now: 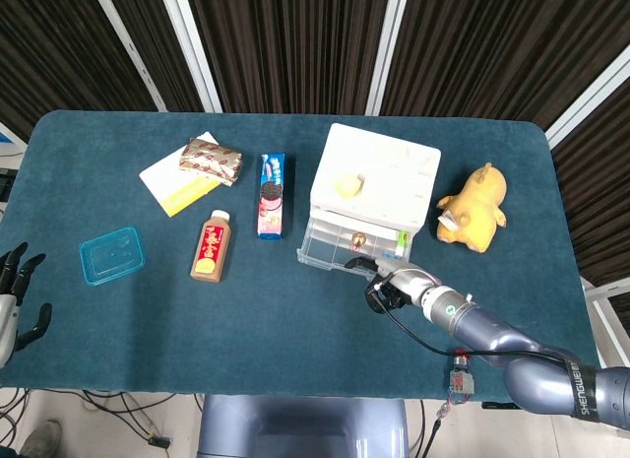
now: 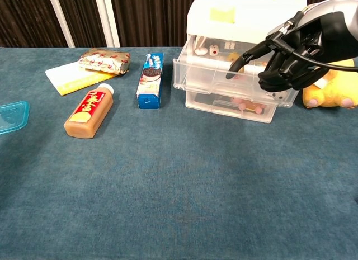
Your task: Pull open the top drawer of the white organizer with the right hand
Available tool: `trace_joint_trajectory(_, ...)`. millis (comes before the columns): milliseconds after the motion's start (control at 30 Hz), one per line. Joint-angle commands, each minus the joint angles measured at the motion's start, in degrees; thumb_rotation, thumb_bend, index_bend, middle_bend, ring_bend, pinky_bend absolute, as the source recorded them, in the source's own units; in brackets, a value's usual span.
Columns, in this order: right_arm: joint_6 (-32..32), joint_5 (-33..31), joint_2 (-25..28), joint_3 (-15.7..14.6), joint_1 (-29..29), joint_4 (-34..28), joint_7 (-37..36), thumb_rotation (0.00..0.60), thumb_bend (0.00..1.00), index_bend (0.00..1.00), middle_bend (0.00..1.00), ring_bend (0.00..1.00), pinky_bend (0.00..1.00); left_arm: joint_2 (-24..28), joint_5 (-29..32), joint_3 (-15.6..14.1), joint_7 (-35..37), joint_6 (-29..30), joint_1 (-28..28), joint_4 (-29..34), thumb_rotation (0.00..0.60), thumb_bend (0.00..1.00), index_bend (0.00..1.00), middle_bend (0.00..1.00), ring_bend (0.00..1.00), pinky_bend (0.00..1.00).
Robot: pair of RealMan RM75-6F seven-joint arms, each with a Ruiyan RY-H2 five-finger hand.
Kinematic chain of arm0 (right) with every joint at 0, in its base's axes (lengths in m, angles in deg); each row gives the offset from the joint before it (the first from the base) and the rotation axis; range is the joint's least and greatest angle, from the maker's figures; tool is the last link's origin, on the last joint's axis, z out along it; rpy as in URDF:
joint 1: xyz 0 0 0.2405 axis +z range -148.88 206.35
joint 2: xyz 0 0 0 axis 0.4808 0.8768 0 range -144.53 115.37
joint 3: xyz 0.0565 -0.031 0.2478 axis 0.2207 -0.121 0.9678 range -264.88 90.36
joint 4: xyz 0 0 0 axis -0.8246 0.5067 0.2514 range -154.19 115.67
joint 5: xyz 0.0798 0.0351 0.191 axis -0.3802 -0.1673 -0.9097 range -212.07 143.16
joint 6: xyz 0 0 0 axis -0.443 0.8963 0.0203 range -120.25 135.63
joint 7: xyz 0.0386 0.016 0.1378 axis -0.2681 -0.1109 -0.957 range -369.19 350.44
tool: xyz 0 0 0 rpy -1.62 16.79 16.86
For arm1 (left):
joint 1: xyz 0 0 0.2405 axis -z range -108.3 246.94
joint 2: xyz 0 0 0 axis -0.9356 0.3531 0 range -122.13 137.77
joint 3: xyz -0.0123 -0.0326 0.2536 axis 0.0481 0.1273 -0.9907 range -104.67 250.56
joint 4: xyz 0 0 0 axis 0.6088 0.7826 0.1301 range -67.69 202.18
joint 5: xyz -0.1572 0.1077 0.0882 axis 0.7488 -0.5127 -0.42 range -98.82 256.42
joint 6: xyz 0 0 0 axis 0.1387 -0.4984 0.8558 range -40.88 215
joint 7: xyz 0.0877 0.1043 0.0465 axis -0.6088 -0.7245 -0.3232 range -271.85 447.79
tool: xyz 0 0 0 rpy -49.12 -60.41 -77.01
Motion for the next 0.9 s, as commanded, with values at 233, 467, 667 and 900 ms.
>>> trace_joint_trajectory(233,-1.01,1.12,0.55,-0.12,0.00,-0.01,-0.63,0.600,0.69,0.20,0.78,0.91,1.00,0.00,-0.06,-0.03,-0.05,-0.03,0.02,-0.01,0.600,0.44,0.12,0.00,0.00,0.00)
trace_joint_trajectory(467,-1.24,1.76,0.85,-0.12,0.06,-0.12,-1.06,0.600,0.69,0.20,0.78,0.91,1.00,0.01,-0.03,-0.01,-0.05,0.03,-0.01,0.02,0.600,0.44,0.12,0.00,0.00,0.00)
trace_joint_trajectory(667,-0.43,1.98,0.64,0.12,-0.14,-0.05,-1.75,0.600,0.68,0.20,0.78,0.91,1.00,-0.03,-0.04,-0.05,-0.13,-0.05,0.02,0.02,0.600,0.44,0.12,0.00,0.00,0.00)
trace_joint_trajectory(900,2.88,0.90,-0.13,-0.60,0.47,0.53,-0.64,0.600,0.55,0.19,0.78,0.91,1.00,0.03,0.01,-0.01,-0.04,0.02,-0.02,0.06,0.600,0.44,0.12,0.00,0.00,0.00)
